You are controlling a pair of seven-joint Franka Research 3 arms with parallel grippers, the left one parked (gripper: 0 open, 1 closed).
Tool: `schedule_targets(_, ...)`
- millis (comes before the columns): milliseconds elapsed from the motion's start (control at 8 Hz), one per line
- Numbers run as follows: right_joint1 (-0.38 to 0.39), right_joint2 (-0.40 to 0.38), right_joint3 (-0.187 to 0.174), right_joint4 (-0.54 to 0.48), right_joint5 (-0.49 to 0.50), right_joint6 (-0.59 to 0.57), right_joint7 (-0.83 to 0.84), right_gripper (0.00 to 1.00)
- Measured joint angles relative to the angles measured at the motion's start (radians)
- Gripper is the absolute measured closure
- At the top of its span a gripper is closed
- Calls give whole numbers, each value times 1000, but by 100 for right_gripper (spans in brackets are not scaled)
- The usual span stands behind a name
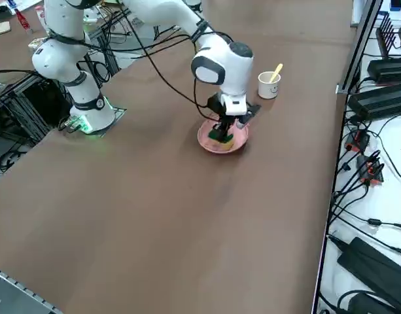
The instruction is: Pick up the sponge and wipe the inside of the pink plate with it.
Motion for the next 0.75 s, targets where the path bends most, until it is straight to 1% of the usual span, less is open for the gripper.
schedule_targets(750, 24, -3, 0, -12, 6, -15, 63, 94)
